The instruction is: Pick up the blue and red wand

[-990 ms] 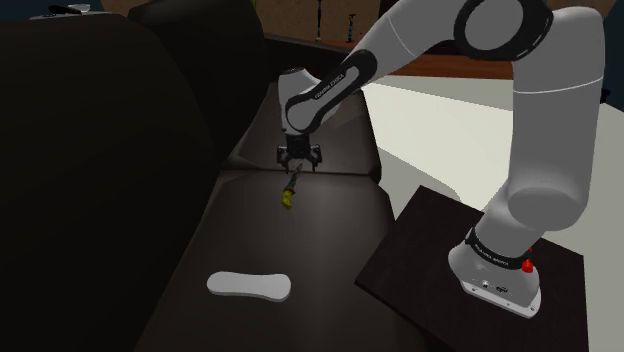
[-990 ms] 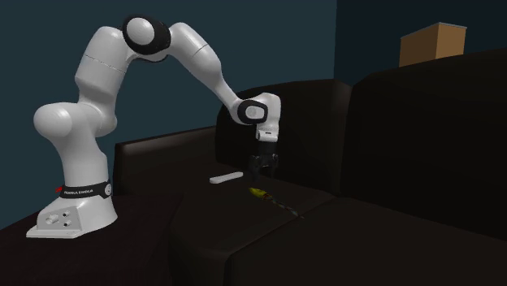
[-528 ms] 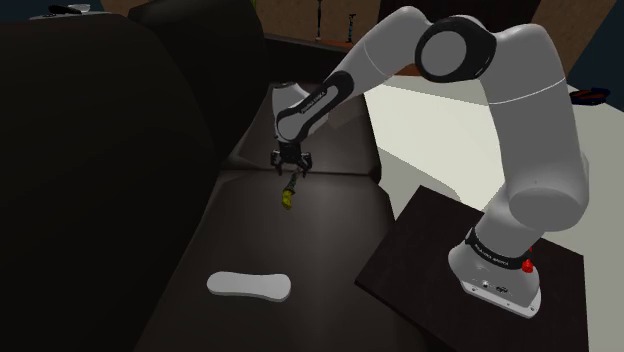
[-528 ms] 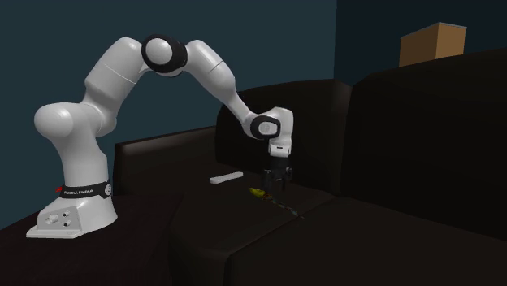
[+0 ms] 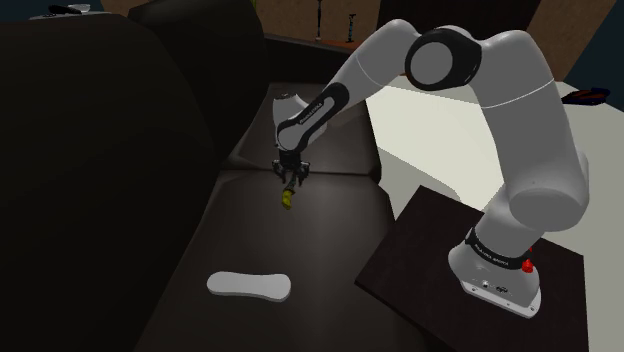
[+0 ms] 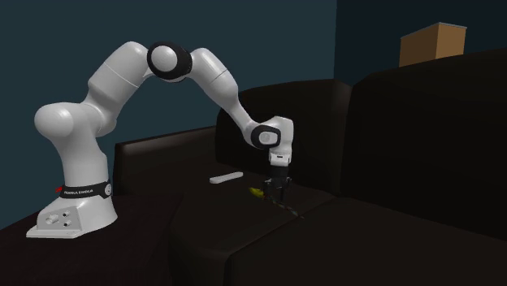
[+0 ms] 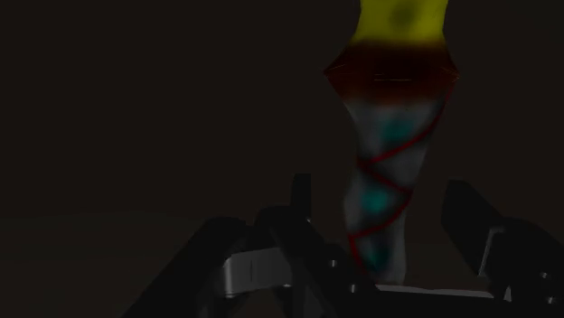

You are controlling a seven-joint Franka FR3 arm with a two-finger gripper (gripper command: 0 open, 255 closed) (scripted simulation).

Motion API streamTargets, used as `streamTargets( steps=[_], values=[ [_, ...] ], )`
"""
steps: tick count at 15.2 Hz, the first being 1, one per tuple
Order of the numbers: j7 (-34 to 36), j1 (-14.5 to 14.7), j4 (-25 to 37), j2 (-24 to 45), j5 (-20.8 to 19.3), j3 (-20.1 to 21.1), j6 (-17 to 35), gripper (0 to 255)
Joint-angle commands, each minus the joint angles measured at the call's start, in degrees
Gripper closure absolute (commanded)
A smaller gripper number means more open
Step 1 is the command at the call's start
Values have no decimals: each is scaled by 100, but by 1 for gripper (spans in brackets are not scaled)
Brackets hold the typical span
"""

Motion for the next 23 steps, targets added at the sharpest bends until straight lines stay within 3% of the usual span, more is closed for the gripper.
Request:
streamTargets(
  steps=[1,9,23],
  values=[
    [1,1,4,10,-1,-1,9,255],
    [-5,-2,21,23,-2,-3,4,255],
    [-40,-65,-51,-745,95,80,-690,255]
  ],
)
